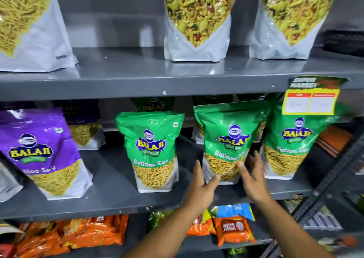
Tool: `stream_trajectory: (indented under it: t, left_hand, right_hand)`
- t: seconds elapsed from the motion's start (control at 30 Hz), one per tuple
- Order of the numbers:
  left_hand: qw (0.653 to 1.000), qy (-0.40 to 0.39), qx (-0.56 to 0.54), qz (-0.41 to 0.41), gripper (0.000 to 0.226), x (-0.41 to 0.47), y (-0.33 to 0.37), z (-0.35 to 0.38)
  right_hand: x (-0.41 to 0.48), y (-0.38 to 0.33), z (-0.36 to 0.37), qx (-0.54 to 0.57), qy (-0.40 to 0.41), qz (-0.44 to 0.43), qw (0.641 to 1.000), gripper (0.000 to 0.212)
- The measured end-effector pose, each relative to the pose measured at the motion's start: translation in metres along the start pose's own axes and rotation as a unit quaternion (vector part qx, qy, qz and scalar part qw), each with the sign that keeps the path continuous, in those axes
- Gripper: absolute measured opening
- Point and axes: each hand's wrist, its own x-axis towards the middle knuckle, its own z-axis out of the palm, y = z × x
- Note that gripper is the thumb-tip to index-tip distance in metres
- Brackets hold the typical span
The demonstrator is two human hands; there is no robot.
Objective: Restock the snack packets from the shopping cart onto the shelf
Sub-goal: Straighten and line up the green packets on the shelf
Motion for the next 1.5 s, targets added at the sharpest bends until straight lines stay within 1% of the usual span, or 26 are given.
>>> stream_trajectory:
  t: [0.03, 0.1, 0.17, 0.27, 0.37, 0.5, 0.6, 0.67, 0.7, 0.73, 0.77, 0.8, 0.83, 0.87, 0.9, 0.93, 0.97, 1.0, 1.03, 1.1, 1.2, 1.27, 1.33, 1.4, 1.43, 1.5]
  left_hand:
    - [1.000, 0.007, -0.018, -0.020, 0.082, 0.012, 0.004, 0.009]
    - [0.999, 0.025, -0.036, -0.031, 0.080, 0.027, 0.003, 0.019]
    - [0.998, 0.040, -0.040, -0.022, 0.079, 0.030, -0.007, 0.021]
    - [0.996, 0.050, -0.067, -0.028, 0.082, 0.024, -0.017, 0.027]
    - [0.992, 0.079, -0.096, -0.018, 0.081, 0.023, -0.020, 0.027]
    - [0.988, 0.105, -0.108, 0.013, 0.063, 0.025, -0.026, 0.021]
    - [0.991, 0.097, -0.094, 0.012, 0.063, 0.024, -0.025, 0.017]
    - [0.989, 0.106, -0.102, 0.006, 0.066, 0.021, -0.016, 0.020]
    - [0.988, 0.128, -0.090, -0.008, 0.070, 0.016, -0.010, 0.023]
    - [0.985, 0.163, -0.055, -0.026, 0.073, 0.008, -0.007, 0.028]
    - [0.979, 0.205, -0.006, -0.022, 0.072, -0.003, -0.004, 0.034]
    - [0.971, 0.237, 0.036, 0.021, 0.066, -0.019, 0.000, 0.040]
    - [0.966, 0.235, 0.065, 0.088, 0.056, -0.036, 0.003, 0.049]
    - [0.968, 0.191, 0.082, 0.141, 0.047, -0.051, 0.007, 0.059]
    - [0.974, 0.120, 0.089, 0.169, 0.043, -0.061, 0.009, 0.070]
    - [0.979, 0.043, 0.092, 0.176, 0.044, -0.064, 0.011, 0.082]
    - [0.982, -0.019, 0.093, 0.166, 0.049, -0.060, 0.015, 0.094]
    - [0.984, -0.057, 0.090, 0.144, 0.055, -0.050, 0.023, 0.108]
    - [0.988, -0.078, 0.076, 0.106, 0.061, -0.036, 0.034, 0.123]
    - [0.996, -0.083, 0.022, 0.037, 0.072, -0.003, 0.058, 0.150]
    - [0.998, -0.063, -0.001, -0.026, 0.083, 0.041, 0.083, 0.171]
    - [0.997, -0.053, 0.003, -0.048, 0.086, 0.057, 0.087, 0.176]
    - [0.998, -0.015, 0.023, -0.053, 0.079, 0.064, 0.083, 0.176]
    - [0.998, 0.005, 0.039, -0.047, 0.064, 0.066, 0.075, 0.178]
    - [0.997, 0.001, 0.055, -0.048, 0.058, 0.063, 0.072, 0.181]
    - [0.997, -0.010, 0.068, -0.047, 0.060, 0.056, 0.069, 0.185]
  right_hand:
    - [0.005, 0.002, -0.003, 0.001, -0.029, -0.007, 1.000, 0.078]
    - [0.011, 0.009, -0.005, -0.016, -0.065, -0.018, 0.998, 0.073]
    - [0.013, 0.016, -0.004, -0.022, -0.078, -0.015, 0.997, 0.075]
    - [0.008, 0.017, -0.008, 0.007, -0.100, -0.018, 0.995, 0.077]
    - [0.002, 0.012, -0.003, 0.035, -0.103, -0.024, 0.994, 0.080]
    - [-0.005, 0.005, 0.005, 0.049, -0.107, -0.023, 0.993, 0.079]
    - [-0.007, 0.003, 0.003, 0.058, -0.106, -0.025, 0.992, 0.075]
    - [-0.008, 0.003, 0.000, 0.059, -0.112, -0.033, 0.991, 0.077]
    - [-0.009, 0.004, -0.002, 0.056, -0.110, -0.039, 0.992, 0.079]
    - [-0.011, 0.006, -0.004, 0.053, -0.095, -0.039, 0.993, 0.082]
    - [-0.013, 0.008, -0.009, 0.056, -0.066, -0.034, 0.996, 0.081]
    - [-0.014, 0.010, -0.014, 0.063, -0.023, -0.028, 0.997, 0.075]
    - [-0.014, 0.011, -0.023, 0.063, 0.034, -0.033, 0.997, 0.065]
    - [-0.012, 0.013, -0.034, 0.052, 0.101, -0.043, 0.993, 0.054]
    - [-0.008, 0.015, -0.047, 0.037, 0.168, -0.052, 0.984, 0.048]
    - [-0.001, 0.018, -0.063, 0.025, 0.228, -0.050, 0.972, 0.046]
    - [0.007, 0.020, -0.079, 0.015, 0.269, -0.037, 0.962, 0.049]
    - [0.017, 0.021, -0.093, -0.002, 0.290, -0.016, 0.957, 0.054]
    - [0.027, 0.022, -0.108, -0.029, 0.290, 0.009, 0.956, 0.061]
    - [0.045, 0.022, -0.129, -0.076, 0.247, 0.046, 0.965, 0.073]
    - [0.057, 0.019, -0.139, -0.059, 0.129, 0.060, 0.988, 0.080]
    - [0.059, 0.017, -0.141, -0.044, 0.091, 0.059, 0.993, 0.081]
    - [0.058, 0.017, -0.143, -0.034, 0.089, 0.062, 0.994, 0.079]
    - [0.055, 0.016, -0.147, -0.010, 0.089, 0.070, 0.994, 0.076]
    - [0.052, 0.017, -0.147, -0.002, 0.085, 0.070, 0.994, 0.073]
    - [0.050, 0.016, -0.145, -0.008, 0.083, 0.062, 0.995, 0.067]
